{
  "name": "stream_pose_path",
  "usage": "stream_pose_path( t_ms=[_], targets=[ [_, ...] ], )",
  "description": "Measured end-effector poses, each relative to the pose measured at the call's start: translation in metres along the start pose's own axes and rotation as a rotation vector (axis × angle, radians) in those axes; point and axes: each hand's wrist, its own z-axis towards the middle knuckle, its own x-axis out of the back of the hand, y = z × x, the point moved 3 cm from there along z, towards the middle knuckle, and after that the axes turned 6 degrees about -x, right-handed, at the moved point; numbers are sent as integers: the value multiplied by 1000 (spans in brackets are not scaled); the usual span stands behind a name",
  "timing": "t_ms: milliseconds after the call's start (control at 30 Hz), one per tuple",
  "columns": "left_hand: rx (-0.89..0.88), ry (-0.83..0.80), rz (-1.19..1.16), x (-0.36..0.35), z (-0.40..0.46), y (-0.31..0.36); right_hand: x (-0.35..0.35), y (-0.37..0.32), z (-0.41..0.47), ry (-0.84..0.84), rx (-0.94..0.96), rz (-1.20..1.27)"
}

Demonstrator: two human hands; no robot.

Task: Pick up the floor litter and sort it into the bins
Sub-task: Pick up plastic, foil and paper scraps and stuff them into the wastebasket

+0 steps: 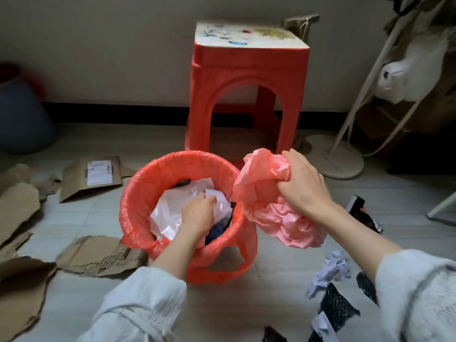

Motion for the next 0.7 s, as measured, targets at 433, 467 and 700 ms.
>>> stream_pose_path(
  t_ms=[433, 467, 700],
  targets=[
    [63, -649, -624, -5, -18, -26, 1, -49, 22, 125, -14, 144],
    [32, -574, -630, -5, -17, -28, 2, -55, 23, 124, 3, 158],
    [-157, -512, -435, 1, -31, -15, -34, -99, 29, 15, 132, 132]
  ],
)
